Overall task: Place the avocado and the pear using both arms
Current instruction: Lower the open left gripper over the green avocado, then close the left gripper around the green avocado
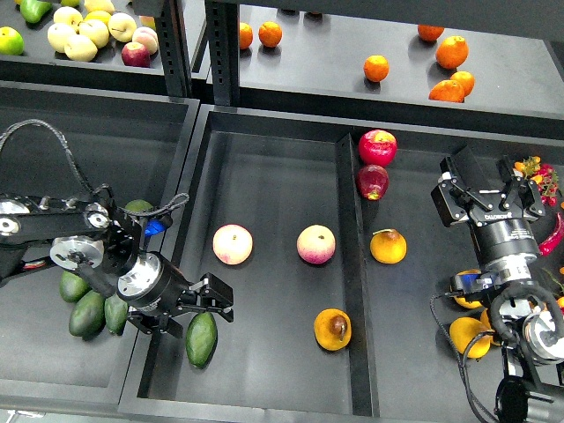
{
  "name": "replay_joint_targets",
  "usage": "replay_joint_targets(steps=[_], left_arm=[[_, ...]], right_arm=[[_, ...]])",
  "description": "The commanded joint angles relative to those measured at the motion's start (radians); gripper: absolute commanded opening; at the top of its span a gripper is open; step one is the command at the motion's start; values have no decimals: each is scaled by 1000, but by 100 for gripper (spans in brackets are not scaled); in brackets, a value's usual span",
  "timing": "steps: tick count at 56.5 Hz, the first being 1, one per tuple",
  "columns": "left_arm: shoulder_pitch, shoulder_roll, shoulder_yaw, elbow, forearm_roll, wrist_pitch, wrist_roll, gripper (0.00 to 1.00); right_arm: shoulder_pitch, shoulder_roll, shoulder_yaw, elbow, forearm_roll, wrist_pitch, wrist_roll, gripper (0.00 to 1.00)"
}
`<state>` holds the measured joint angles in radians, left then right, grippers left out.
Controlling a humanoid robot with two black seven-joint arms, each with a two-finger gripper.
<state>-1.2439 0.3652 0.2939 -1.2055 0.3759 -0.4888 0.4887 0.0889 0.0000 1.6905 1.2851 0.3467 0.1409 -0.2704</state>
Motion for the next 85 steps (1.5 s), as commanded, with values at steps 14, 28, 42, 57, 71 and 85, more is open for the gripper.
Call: replay_joint_targets(steps=[14, 28, 42, 57, 71, 85], left_arm=[[-23, -130, 93, 61, 1, 0, 0, 100], [-40, -195, 156, 112, 8, 0, 0, 100], [-40, -245, 165, 164, 31, 0, 0, 100], [-26, -279, 177, 211, 38, 0, 0, 100], [-25, -290, 195, 244, 38, 0, 0, 99], [0, -310, 200, 284, 38, 0, 0, 99]], right_arm=[[-3, 0, 1, 5, 0, 9, 0, 100], [-8, 0, 8, 7, 0, 9, 0, 100], [-15, 0, 11, 8, 0, 11, 0, 100], [-18, 0, 14, 10, 0, 11, 0, 100], [-20, 0, 14, 11, 0, 11, 0, 100], [-25, 0, 14, 11, 0, 11, 0, 100]])
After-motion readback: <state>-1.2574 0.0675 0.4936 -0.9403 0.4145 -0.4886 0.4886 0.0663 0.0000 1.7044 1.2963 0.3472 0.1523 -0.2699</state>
